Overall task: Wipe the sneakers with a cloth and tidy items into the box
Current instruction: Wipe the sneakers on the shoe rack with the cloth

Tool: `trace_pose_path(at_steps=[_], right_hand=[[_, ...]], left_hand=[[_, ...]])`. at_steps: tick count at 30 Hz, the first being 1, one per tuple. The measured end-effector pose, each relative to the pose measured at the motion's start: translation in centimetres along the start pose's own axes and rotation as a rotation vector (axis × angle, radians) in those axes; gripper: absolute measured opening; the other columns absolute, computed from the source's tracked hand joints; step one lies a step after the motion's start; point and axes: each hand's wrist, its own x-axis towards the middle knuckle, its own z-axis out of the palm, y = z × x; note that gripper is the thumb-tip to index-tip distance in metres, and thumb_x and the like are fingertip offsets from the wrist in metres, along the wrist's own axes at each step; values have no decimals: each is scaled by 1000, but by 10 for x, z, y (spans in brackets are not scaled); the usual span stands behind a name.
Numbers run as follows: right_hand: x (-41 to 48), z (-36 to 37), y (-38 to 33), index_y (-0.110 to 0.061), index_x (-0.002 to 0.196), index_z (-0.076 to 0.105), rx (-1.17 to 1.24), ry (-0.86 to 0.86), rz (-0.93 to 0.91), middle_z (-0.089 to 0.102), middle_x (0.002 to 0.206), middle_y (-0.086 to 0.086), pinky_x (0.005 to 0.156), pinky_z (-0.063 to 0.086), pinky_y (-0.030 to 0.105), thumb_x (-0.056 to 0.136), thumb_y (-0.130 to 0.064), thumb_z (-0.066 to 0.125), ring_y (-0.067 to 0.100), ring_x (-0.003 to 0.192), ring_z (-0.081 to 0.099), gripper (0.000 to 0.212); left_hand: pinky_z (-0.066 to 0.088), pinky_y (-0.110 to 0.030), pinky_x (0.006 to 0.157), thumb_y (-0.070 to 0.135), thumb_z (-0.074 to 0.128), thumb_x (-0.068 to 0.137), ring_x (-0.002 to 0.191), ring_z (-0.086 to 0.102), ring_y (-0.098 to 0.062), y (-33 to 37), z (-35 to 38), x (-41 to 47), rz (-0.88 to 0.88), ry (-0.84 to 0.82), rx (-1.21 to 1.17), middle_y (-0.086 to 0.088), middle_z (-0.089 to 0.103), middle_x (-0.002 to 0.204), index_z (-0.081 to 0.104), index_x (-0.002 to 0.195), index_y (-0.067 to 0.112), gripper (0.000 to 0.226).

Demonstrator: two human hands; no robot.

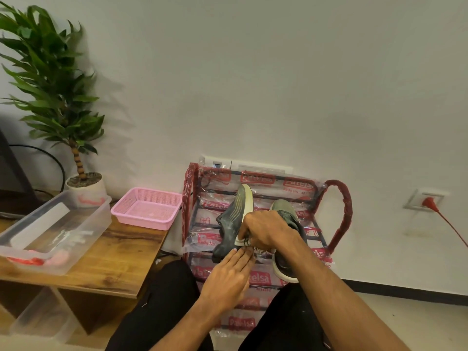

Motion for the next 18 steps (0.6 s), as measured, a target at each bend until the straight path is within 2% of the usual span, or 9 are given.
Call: trace_pose_path(at_steps=[2,7,11,14,18], right_hand=[[-3,2,-5,-34,110,73,-57,32,-33,65,116,-3,80,54,42,88,-27,68,23,106,62,24],[-2,11,3,-22,120,68,-142,132,38,53,122,3,81,50,44,96,-25,57,27,118,48,26],[-11,10,2,-34,113,71,-84,50,-71,48,122,-1,75,53,41,92,-31,63,23,110,49,23],[-16,8,-1,-35,113,71,-105,-4,-118,46,123,-3,75,53,40,91,-32,63,22,107,48,24],[-12,10,-6,-35,116,69,-158,66,-111,43,125,-1,72,48,38,96,-32,58,23,109,45,23]], left_hand=[[41,-32,107,31,75,75,124,55,-15,-3,0,-1,13,5,-5,-4,61,131,63,127,14,56],[41,-29,106,32,74,75,125,54,-15,-6,-1,-2,53,-10,-36,-4,59,133,63,125,16,54],[42,-29,106,31,74,76,124,55,-13,-14,-4,-1,63,-22,-52,-1,60,132,62,127,18,54],[44,-30,104,29,71,78,124,55,-13,-14,-5,-1,58,-31,-68,0,60,132,60,129,18,54],[45,-33,104,29,69,79,126,53,-18,-9,-1,-1,50,-49,-40,-7,58,135,57,132,12,57]])
